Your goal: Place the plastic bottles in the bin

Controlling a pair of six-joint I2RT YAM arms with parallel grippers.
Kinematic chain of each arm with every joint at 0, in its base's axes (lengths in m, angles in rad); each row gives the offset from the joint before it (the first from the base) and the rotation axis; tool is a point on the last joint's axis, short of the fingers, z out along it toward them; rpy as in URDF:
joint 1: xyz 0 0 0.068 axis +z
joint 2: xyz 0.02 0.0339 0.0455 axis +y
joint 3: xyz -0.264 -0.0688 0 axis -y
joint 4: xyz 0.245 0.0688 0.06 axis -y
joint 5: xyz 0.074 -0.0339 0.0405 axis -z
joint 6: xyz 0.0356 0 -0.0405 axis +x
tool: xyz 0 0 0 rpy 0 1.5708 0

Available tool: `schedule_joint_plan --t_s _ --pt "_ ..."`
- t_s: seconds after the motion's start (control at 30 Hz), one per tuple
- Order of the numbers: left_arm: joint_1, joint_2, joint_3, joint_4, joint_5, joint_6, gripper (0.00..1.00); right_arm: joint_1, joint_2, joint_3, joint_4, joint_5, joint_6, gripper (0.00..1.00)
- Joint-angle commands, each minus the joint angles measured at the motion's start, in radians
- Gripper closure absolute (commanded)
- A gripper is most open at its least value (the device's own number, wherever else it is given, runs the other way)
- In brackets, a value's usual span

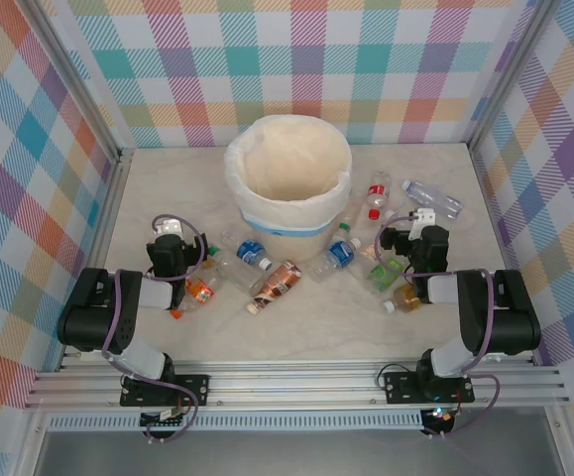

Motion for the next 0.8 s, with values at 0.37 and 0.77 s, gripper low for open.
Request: schedule_joint_plan --t_s 0.37,0.77 --pt "-0.008 -0.011 0.007 0.043 -0.017 -0.008 0.00 -0.005 0.006 0.001 0.013 -0.011 -0.001 0.00" --pt "-0.007 -0.025 0.012 0.024 0.006 0.002 0.00 -0.008 0.002 0.005 0.002 -0.058 -0.017 0.00"
